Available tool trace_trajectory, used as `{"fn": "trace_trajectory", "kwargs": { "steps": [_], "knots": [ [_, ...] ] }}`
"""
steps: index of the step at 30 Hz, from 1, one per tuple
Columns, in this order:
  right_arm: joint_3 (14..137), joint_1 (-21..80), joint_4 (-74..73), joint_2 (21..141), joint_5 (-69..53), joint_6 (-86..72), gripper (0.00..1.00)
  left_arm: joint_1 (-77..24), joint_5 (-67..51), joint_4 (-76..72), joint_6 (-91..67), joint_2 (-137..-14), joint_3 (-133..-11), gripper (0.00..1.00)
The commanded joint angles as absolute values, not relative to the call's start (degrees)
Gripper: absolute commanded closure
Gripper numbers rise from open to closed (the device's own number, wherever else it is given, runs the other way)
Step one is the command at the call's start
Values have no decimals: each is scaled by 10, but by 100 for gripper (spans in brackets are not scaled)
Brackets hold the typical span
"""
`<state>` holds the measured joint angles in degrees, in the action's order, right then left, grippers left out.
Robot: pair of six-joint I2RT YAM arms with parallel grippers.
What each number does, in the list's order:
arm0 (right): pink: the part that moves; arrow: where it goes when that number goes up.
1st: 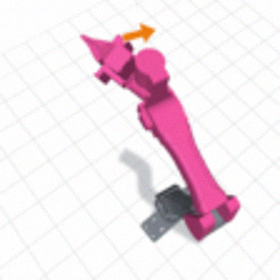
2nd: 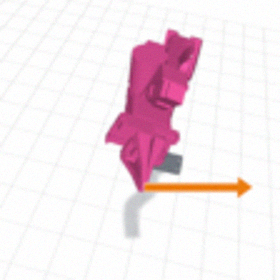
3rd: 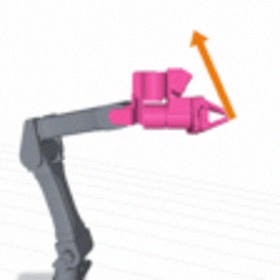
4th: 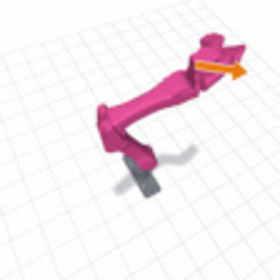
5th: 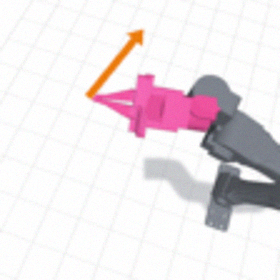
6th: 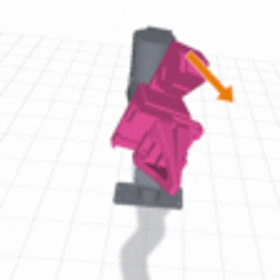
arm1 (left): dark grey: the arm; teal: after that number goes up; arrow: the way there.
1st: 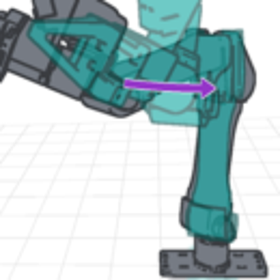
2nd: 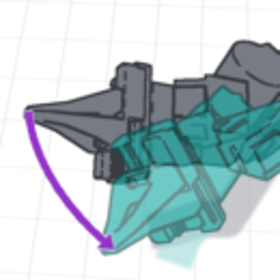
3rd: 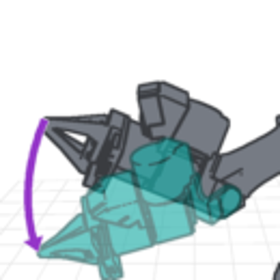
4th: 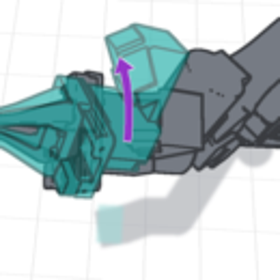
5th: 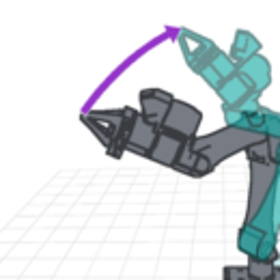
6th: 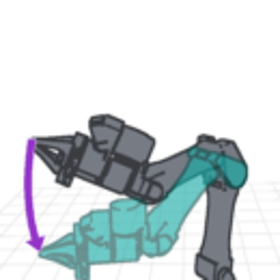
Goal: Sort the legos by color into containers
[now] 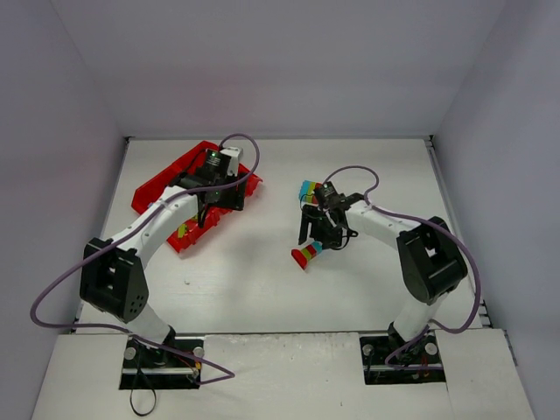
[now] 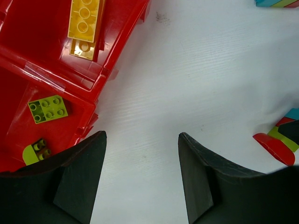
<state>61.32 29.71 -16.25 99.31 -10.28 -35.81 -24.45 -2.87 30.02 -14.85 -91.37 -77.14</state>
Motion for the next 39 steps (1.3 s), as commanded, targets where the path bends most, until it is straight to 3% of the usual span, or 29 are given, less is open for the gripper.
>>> {"fn": "trace_trajectory", "kwargs": {
  "steps": [1,5,11,14,15,17,20,22,23,25,26,28,32,39],
  "knots": [
    [627,305,-179,998,-104,-369,33,-250,-33,284,-159,-875,-773,43],
    [639,308,-178,1012,-112,-360,49,-250,-29,284,-159,-869,-766,43],
    [711,323,-158,1070,-115,-331,56,-250,-17,289,-156,-861,-766,43],
    [779,327,-156,1113,-111,-309,68,-250,-7,294,-152,-854,-766,43],
    [795,326,-155,1125,-109,-290,78,-250,-5,296,-149,-850,-766,43],
    [842,326,-154,1152,-107,-268,88,-250,11,299,-146,-846,-765,43],
    [888,326,-156,1176,-105,-221,89,-249,21,301,-145,-841,-762,43],
    [899,326,-156,1179,-90,-187,88,-249,22,301,-147,-838,-761,43],
    [904,326,-156,1178,-84,-178,82,-248,21,300,-149,-838,-761,43],
    [904,326,-156,1173,-70,-154,66,-249,18,296,-151,-840,-761,43],
    [904,326,-155,1171,-66,-149,49,-248,17,295,-154,-843,-762,43],
    [902,326,-156,1167,-57,-145,31,-248,15,291,-156,-848,-765,43],
    [896,326,-156,1159,-49,-169,26,-248,11,289,-162,-856,-773,43],
    [864,329,-176,1138,-15,-276,28,-249,18,293,-174,-861,-781,43]
  ]
}}
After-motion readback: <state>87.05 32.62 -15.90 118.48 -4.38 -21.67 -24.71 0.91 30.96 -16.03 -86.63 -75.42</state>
